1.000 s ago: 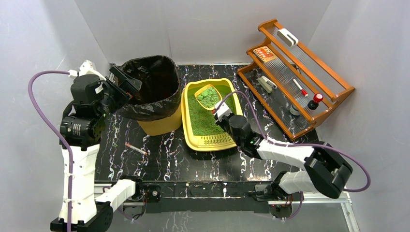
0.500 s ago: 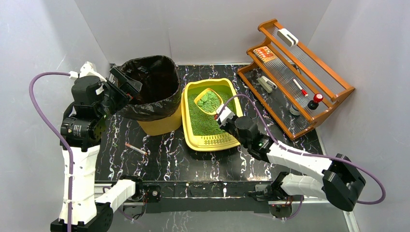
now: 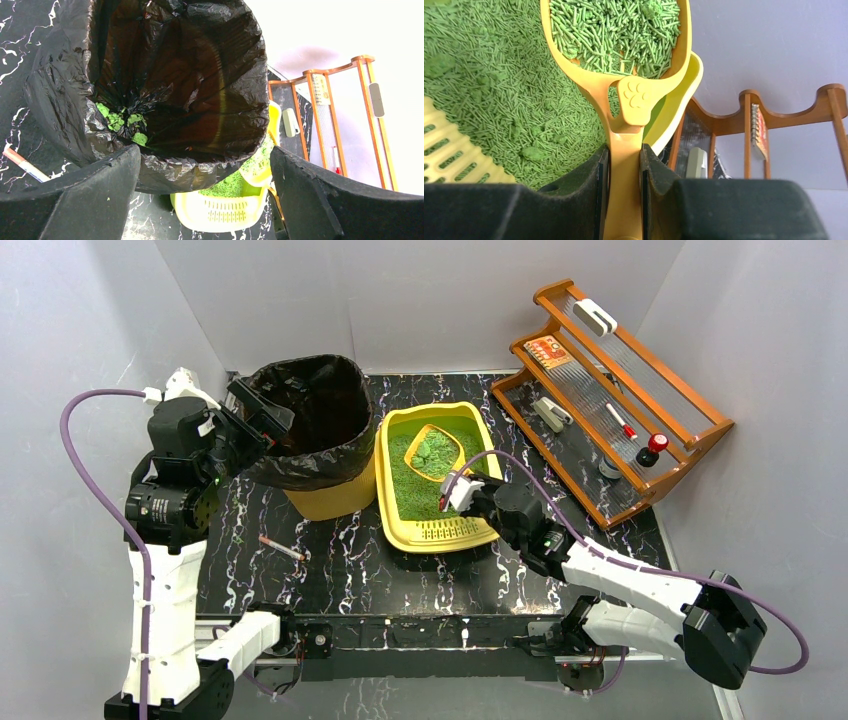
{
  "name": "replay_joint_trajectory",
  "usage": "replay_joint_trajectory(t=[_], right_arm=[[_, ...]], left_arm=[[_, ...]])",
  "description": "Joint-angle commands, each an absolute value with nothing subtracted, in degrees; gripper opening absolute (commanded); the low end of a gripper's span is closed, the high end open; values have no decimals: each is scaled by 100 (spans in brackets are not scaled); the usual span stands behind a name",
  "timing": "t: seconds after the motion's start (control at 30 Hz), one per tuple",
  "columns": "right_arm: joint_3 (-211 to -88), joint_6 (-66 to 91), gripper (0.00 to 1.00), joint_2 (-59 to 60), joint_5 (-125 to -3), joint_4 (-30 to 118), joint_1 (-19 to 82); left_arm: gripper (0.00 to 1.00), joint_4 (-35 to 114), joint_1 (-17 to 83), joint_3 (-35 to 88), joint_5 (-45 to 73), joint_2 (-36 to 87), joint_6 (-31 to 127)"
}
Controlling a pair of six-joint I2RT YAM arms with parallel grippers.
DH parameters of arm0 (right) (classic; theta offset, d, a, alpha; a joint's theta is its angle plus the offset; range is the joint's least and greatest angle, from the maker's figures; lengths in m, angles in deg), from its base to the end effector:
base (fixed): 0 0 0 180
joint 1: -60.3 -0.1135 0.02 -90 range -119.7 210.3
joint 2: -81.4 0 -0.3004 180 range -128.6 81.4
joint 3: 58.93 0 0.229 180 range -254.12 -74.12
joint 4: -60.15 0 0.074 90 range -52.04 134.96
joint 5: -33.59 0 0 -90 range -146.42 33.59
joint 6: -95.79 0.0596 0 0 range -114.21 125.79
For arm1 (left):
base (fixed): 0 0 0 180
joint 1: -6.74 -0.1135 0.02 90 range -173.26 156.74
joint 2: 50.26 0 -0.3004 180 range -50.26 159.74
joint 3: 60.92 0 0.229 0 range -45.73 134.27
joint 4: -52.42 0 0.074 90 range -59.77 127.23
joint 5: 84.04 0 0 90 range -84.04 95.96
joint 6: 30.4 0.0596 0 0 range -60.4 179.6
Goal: Clean the litter box
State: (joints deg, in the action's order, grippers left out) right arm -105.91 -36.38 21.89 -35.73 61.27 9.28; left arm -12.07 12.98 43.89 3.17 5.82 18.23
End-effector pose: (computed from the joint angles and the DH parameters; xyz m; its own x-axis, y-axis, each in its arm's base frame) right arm 0.1537 0.1565 0.2970 0.2498 -0.6897 -0.6796 -0.4612 0.5324 -0.7098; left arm 0.1315 -0.0115 0.4986 -0.2436 -0.6374 -0.7310 -0.1319 0.7685 -0.6262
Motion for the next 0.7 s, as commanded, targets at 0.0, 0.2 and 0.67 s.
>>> replay_joint_trajectory(t=[0.0, 0.2, 0.67], right_arm=[[-10796, -4283, 0, 2291, -3408, 6443, 916], [-10810, -4192, 0, 2254, -3503, 6420, 915], [-11262, -253, 0, 2241, -4178, 5596, 924]], left_arm=[[98, -1120, 1326, 4485, 368, 542, 1851], [98, -1104, 1325, 4490, 369, 581, 1864], [98, -1075, 1325, 4548, 411, 652, 1857]])
